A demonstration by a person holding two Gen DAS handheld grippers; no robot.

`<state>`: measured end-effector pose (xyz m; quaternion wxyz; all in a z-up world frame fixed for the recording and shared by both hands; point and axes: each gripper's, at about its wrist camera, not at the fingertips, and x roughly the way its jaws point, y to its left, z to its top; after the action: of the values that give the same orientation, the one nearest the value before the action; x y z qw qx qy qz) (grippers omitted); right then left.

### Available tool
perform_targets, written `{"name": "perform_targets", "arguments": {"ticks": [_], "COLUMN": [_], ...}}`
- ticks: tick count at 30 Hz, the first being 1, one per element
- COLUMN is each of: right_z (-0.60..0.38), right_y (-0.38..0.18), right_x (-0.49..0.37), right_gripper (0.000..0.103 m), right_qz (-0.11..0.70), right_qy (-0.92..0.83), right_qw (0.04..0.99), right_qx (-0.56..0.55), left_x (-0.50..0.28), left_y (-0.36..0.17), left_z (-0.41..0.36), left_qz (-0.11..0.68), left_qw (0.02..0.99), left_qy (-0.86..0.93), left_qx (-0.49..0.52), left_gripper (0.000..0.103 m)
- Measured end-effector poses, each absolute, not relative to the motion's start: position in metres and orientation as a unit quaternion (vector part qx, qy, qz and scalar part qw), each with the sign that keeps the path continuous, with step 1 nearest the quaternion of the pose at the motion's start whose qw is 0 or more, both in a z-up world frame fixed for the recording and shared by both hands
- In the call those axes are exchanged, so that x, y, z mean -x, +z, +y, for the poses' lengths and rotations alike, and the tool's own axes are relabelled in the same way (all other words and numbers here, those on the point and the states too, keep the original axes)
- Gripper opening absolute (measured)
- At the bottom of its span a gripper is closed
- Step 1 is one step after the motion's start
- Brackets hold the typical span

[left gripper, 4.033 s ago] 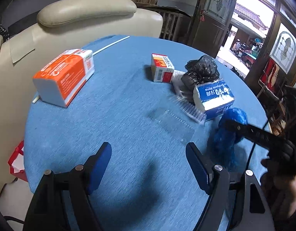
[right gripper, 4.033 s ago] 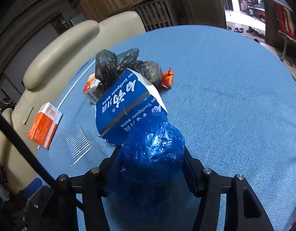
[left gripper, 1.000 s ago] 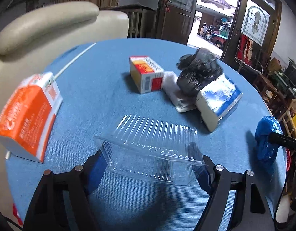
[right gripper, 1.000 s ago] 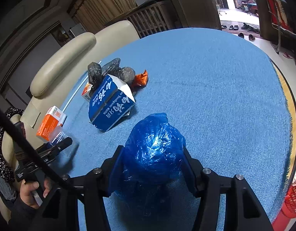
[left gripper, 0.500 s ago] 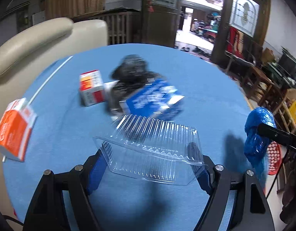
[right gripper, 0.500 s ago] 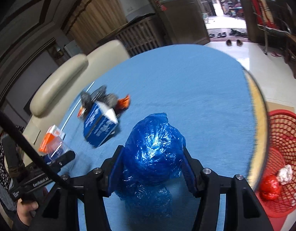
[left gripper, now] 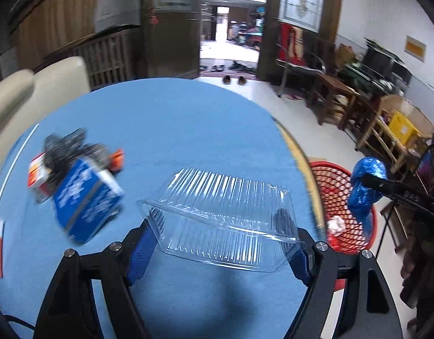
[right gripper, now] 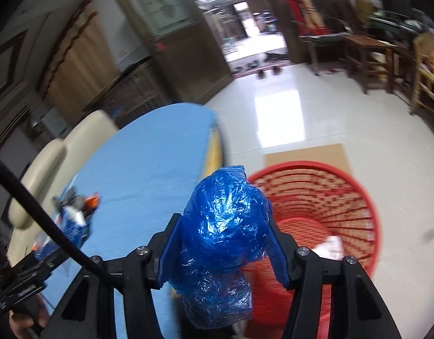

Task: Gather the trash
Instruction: 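Drop the blue bag into the red basket while the left tool drops the clear tray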

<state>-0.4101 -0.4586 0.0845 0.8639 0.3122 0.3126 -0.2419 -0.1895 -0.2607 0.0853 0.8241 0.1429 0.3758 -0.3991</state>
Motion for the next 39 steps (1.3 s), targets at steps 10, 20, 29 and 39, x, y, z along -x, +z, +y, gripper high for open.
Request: {"name": "perform_targets", "arguments": {"ticks": [10,20,29,39], "right_z": [-0.507,-0.526,-0.537,-0.532], "right_y": [0.056,0.060,0.084,0.089], "right_x": [0.435,0.459,0.495,0.495], "right_gripper": [0.068,0.081,0.081,0.081], "right_qz": [0.347,0.323,0.272,0.268], "right_qy": [-0.275,-0.299,-0.330,-0.329], "right_qw": [0.838,0.838,0.833,0.831], "right_qx": [-0.320,-0.322,-0.352,-0.359], "left_x": [0.221,0.249,0.265,0.240], "left_y": [0.090,0.084,0.066,0.078], "left_z": [-0.332,-0.384,-0.444,-0.414], "left_qz": [0.366,0.373,0.419,0.440], "left_qw": [0.795,0.764,0.720,0.724], "left_qy": [-0.452,-0.488,-0.504,-0.504], "left_qx": [-0.172,-0.199,-0.226,-0.169], "left_gripper": [0.081,0.082,0.085,0.087]}}
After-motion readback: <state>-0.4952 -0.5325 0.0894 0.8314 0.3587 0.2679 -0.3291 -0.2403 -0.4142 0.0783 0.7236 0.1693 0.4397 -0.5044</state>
